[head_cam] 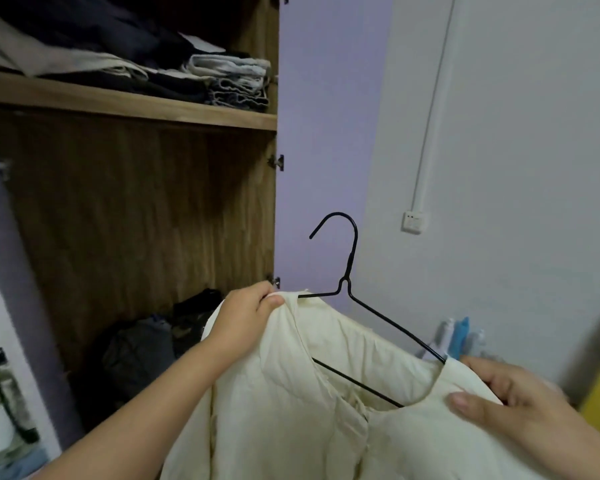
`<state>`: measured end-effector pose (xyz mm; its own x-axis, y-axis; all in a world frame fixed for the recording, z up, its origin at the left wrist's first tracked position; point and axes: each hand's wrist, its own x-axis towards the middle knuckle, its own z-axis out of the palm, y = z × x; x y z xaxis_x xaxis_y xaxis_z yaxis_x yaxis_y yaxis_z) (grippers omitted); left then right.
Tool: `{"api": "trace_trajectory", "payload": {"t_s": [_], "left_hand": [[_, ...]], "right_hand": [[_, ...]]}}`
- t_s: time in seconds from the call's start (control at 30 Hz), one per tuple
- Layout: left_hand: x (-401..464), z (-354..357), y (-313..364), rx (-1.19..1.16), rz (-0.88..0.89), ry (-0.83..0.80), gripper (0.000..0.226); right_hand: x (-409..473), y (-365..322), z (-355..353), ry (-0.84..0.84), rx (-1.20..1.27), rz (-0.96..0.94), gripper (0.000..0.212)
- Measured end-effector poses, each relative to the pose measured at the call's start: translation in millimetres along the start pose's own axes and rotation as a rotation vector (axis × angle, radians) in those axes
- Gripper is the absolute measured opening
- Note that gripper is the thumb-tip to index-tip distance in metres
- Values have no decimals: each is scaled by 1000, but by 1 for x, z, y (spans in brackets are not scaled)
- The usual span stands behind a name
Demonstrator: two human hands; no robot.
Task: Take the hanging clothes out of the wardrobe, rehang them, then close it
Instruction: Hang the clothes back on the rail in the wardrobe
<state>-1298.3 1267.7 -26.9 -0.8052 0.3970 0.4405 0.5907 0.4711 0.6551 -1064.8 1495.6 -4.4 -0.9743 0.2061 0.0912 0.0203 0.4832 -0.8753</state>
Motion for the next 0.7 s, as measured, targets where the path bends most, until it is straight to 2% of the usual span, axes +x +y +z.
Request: {"api": "trace_trajectory", "payload": {"t_s": [0.17, 0.23, 0.3, 0.37, 0.43, 0.5, 0.6, 0.63, 0.7], "left_hand": [[34, -33, -47, 22, -50, 91, 21], [51, -46, -67, 23, -65, 114, 19], [68, -56, -87, 37, -84, 130, 18], [82, -64, -105, 66, -102, 172, 17], [93, -70, -121, 74, -114, 237, 16], [103, -75, -133, 65, -163, 298, 22], [113, -79, -152, 96, -263, 342, 40], [116, -79, -158, 102, -289, 337, 44], [120, -78, -170, 96, -337, 303, 48]], "right_hand": [[60, -25, 41, -92, 188, -42, 63], [87, -31, 58, -113, 291, -48, 71], [113, -36, 76, -109, 400, -30, 67], [137, -42, 96, -131, 425, -37, 62], [162, -45, 114, -128, 414, -49, 66], [186, -53, 131, -117, 388, -63, 50], [225, -67, 153, -110, 356, -77, 11], [238, -71, 159, -108, 338, -83, 5], [266, -75, 171, -98, 308, -105, 6]]}}
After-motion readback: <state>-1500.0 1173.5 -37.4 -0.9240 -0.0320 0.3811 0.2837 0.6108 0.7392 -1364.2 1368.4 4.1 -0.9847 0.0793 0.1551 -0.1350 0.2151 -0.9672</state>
